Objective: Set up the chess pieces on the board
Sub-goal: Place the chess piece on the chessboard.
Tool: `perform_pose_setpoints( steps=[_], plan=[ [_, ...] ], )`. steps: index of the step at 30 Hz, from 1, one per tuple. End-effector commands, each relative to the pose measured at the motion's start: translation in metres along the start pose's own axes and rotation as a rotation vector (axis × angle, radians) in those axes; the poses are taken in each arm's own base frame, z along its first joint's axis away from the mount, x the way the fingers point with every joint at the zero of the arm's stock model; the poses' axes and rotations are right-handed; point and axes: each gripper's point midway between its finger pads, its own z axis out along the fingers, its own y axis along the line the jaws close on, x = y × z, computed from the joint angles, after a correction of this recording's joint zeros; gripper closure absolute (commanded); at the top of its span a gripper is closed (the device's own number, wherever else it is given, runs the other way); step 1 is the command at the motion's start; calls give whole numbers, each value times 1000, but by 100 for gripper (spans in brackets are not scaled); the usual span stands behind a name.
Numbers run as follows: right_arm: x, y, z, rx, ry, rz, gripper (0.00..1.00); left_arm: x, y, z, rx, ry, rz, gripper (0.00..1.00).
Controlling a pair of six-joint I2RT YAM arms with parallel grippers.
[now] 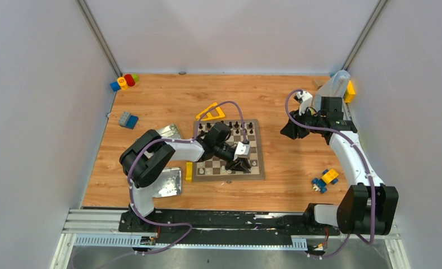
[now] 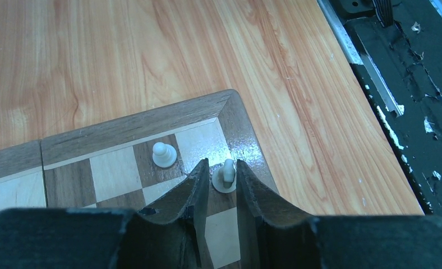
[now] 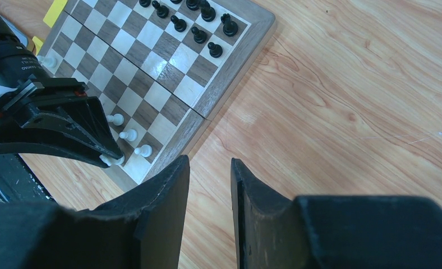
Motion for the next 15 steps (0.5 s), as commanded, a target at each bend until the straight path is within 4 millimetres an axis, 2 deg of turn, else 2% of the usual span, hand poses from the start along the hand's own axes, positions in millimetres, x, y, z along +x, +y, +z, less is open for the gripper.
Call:
perform_pose_setpoints(
  steps=[1,5,15],
  plan=[
    [-4,2,1,-25,-19,-23,66,-19,7,0,-7,-21,63,68],
    [-4,3,1,-30,-18,-20,66,-28,8,-4,-15,-22,73,66],
    [-4,8,0,-56,-24,-36,66,-65,8,-19,-25,-25,92,59]
  ],
)
